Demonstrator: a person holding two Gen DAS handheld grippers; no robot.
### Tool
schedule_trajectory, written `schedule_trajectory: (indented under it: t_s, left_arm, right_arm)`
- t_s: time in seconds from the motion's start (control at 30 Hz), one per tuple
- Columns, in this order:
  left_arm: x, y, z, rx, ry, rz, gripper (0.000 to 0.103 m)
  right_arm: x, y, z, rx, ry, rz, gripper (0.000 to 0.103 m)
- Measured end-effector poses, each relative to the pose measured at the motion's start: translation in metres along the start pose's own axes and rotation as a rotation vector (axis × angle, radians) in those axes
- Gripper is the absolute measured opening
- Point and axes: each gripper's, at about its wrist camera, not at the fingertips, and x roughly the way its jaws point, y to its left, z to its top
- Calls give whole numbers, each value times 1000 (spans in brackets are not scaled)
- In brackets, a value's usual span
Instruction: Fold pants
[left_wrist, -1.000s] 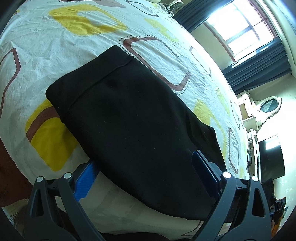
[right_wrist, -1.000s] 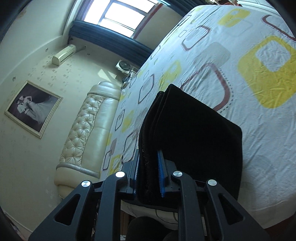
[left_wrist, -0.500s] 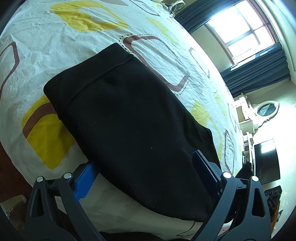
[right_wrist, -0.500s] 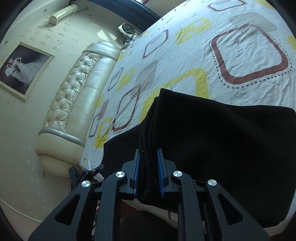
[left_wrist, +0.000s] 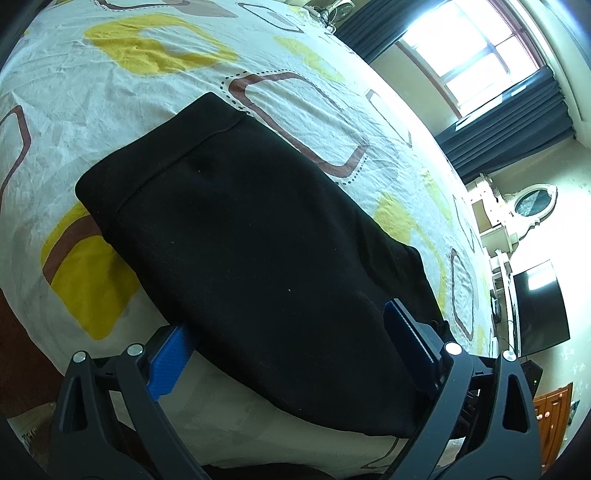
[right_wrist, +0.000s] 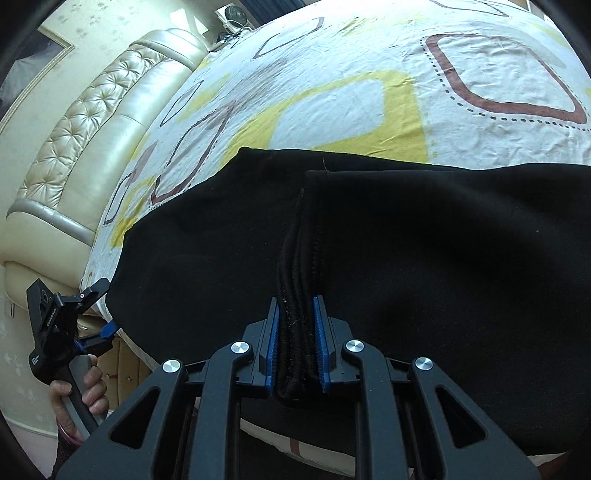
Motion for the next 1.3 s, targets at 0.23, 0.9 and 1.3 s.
schedule_trajectory:
  t_s: [0.23, 0.9, 1.3]
  left_arm:
    - [3, -1, 2, 10, 4, 1, 96]
    - [13, -6, 1, 34, 38, -2, 96]
    - [18, -5, -3, 33, 61, 5, 96]
  right_arm:
    - [6, 12, -9, -11, -9, 28, 43]
    - [-148, -196, 24, 291, -234, 112, 67]
    - [-103, -253, 17, 441, -188, 248, 29]
